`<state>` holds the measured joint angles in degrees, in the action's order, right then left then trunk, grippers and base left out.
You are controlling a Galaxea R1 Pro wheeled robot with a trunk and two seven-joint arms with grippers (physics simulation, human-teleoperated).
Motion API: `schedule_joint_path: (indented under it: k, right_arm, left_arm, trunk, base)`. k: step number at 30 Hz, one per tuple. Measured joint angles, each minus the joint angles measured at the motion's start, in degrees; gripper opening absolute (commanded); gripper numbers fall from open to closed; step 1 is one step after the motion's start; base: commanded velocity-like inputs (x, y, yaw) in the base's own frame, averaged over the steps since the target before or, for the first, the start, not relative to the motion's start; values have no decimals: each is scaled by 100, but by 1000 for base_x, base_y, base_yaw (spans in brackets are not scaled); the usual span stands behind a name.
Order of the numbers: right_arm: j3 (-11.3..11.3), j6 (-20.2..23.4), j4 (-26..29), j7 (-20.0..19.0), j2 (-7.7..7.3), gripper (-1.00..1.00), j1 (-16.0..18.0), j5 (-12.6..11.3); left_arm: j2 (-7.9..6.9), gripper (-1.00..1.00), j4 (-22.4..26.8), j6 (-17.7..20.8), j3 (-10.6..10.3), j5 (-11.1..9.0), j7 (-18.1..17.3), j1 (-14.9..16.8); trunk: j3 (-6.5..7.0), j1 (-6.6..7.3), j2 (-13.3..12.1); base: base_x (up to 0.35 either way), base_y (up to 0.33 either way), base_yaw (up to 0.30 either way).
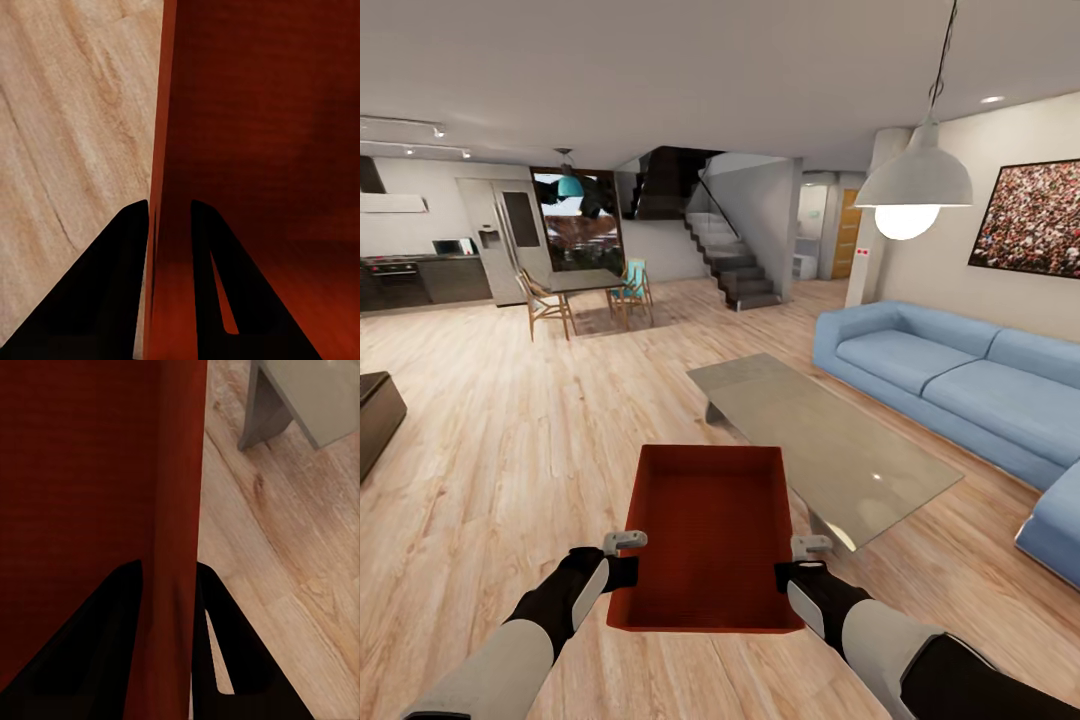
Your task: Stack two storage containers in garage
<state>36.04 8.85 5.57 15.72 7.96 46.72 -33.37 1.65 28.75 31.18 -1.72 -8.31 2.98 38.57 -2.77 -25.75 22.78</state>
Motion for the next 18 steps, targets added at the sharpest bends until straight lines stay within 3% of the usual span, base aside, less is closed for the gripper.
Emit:
schedule_joint_path:
  k: [18]
  right_arm:
    - [-4,-1,-14,7,9,-100,1,6]
  left_arm:
    - [-2,-100,-1,5,-2,-3,3,-2]
  trunk:
    - [84,0,0]
  base:
    - [0,0,69]
